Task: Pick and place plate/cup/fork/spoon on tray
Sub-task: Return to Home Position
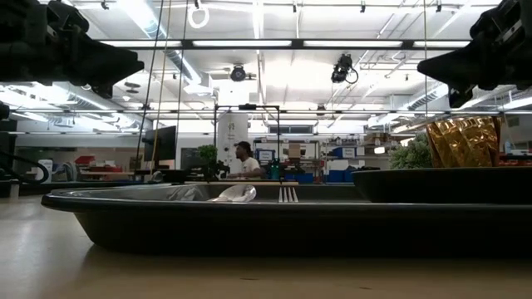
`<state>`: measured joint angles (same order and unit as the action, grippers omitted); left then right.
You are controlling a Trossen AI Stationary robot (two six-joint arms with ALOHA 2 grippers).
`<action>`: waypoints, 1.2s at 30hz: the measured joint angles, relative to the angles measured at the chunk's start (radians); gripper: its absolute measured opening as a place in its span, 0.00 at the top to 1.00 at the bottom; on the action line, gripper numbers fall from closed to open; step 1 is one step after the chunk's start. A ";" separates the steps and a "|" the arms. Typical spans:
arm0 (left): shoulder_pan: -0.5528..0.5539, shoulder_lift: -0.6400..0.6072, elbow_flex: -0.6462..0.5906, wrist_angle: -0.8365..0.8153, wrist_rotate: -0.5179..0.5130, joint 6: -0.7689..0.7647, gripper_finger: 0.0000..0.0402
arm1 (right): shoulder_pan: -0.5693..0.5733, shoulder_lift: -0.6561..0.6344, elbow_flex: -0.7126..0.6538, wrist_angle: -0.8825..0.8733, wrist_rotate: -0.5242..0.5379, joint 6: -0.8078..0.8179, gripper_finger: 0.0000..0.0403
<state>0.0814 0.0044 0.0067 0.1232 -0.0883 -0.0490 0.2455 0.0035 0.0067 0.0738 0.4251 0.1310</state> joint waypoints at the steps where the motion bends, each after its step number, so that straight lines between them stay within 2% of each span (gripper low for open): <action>1: 0.000 0.000 0.000 0.001 0.000 0.000 0.65 | 0.000 0.000 0.000 0.000 0.000 0.000 0.93; 21: -0.001 0.002 0.000 0.000 0.000 0.000 0.65 | 0.002 0.000 0.000 0.000 0.000 0.000 0.93; 36: -0.091 0.002 0.000 0.000 0.000 0.000 0.65 | 0.002 0.001 0.000 0.000 0.000 0.000 0.93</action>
<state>-0.0093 0.0063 0.0067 0.1228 -0.0883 -0.0490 0.2474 0.0042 0.0063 0.0742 0.4248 0.1310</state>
